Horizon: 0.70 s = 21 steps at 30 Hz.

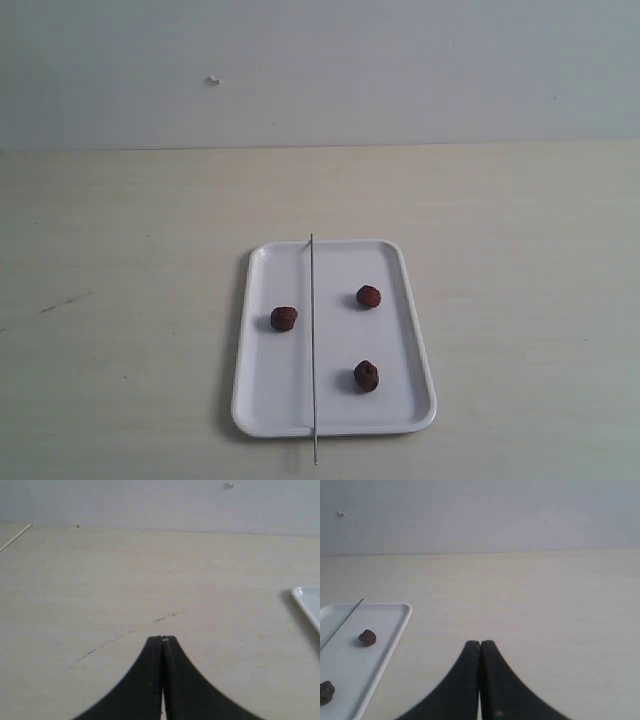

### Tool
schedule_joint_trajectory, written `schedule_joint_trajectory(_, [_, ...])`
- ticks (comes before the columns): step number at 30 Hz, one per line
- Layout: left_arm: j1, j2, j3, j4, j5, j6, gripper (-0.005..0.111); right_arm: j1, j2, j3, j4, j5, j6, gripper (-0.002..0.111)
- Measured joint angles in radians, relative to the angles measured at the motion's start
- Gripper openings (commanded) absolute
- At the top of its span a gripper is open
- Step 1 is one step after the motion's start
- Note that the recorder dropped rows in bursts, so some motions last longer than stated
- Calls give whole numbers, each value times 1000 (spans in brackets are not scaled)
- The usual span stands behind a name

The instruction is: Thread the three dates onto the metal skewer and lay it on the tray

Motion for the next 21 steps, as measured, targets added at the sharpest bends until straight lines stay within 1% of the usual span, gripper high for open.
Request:
schedule_joint_trajectory(16, [0, 0, 0, 0, 0, 3, 0, 0, 0, 0, 0, 0, 0, 0])
schedule_joint_trajectory(19, [0, 0, 0, 37, -6, 47, 0, 0, 0, 0, 0, 0, 0, 0])
schedule_joint_trajectory(21, [0, 0, 0, 78, -41, 85, 0, 0, 0, 0, 0, 0, 0, 0])
